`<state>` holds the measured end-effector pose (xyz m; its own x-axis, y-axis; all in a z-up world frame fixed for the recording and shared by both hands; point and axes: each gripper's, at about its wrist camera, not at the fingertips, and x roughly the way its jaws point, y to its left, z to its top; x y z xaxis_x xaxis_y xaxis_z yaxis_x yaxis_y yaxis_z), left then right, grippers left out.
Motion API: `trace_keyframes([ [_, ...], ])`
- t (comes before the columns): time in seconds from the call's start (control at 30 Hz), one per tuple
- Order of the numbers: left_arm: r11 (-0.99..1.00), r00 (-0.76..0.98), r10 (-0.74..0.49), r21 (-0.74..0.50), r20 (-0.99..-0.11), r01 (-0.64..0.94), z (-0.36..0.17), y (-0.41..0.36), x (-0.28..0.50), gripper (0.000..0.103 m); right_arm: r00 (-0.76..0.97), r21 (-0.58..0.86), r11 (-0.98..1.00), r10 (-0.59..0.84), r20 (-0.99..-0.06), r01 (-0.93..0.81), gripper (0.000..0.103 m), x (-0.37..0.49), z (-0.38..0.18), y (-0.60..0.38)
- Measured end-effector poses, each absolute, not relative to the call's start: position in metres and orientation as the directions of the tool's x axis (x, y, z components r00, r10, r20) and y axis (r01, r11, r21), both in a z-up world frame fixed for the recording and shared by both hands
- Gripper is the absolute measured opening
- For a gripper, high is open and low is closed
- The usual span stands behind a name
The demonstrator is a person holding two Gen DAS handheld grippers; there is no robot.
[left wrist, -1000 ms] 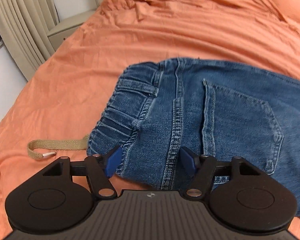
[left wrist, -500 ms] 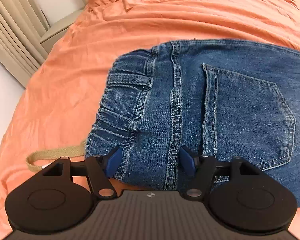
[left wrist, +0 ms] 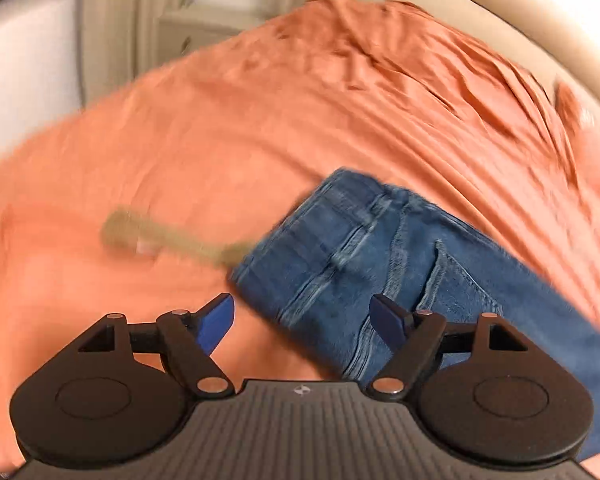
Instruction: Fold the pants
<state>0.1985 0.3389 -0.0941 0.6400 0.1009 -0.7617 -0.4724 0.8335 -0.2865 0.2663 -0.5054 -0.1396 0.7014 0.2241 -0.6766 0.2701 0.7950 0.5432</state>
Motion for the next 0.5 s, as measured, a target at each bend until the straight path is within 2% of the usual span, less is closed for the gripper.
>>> trace_keyframes([
  [0.17,0.579,0.742,-0.074,-0.635,-0.666,-0.512,-0.143,0.368,0.183,0.090,0.680,0.625,0.764,0.373,-0.632,0.162,0.030,0.275,-0.126,-0.417],
  [0.23,0.488,0.770,-0.114,-0.711,-0.628,-0.507,-0.163,0.370,0.186,0.089,0.660,0.655,0.744,0.429,-0.617,0.129,0.030,0.276,-0.125,-0.380],
  [0.3,0.473,0.773,-0.102,-0.714,-0.627,-0.516,-0.176,0.369,0.194,0.076,0.638,0.662,0.745,0.471,-0.609,0.082,0.030,0.271,-0.124,-0.343],
  [0.33,0.486,0.763,-0.090,-0.697,-0.641,-0.528,-0.178,0.368,0.199,0.060,0.622,0.651,0.757,0.487,-0.613,0.048,0.031,0.267,-0.124,-0.323],
  [0.37,0.501,0.756,-0.083,-0.683,-0.649,-0.531,-0.178,0.368,0.205,0.051,0.605,0.635,0.772,0.500,-0.620,0.013,0.032,0.261,-0.125,-0.304],
  [0.4,0.516,0.748,-0.066,-0.664,-0.660,-0.541,-0.175,0.366,0.208,0.047,0.586,0.615,0.788,0.509,-0.631,-0.021,0.033,0.257,-0.127,-0.284],
  [0.43,0.542,0.739,-0.040,-0.636,-0.673,-0.550,-0.169,0.365,0.212,0.036,0.566,0.592,0.804,0.514,-0.645,-0.056,0.033,0.252,-0.130,-0.266],
  [0.5,0.610,0.722,0.007,-0.569,-0.692,-0.551,-0.150,0.360,0.217,0.029,0.523,0.546,0.829,0.523,-0.674,-0.125,0.033,0.243,-0.137,-0.234],
])
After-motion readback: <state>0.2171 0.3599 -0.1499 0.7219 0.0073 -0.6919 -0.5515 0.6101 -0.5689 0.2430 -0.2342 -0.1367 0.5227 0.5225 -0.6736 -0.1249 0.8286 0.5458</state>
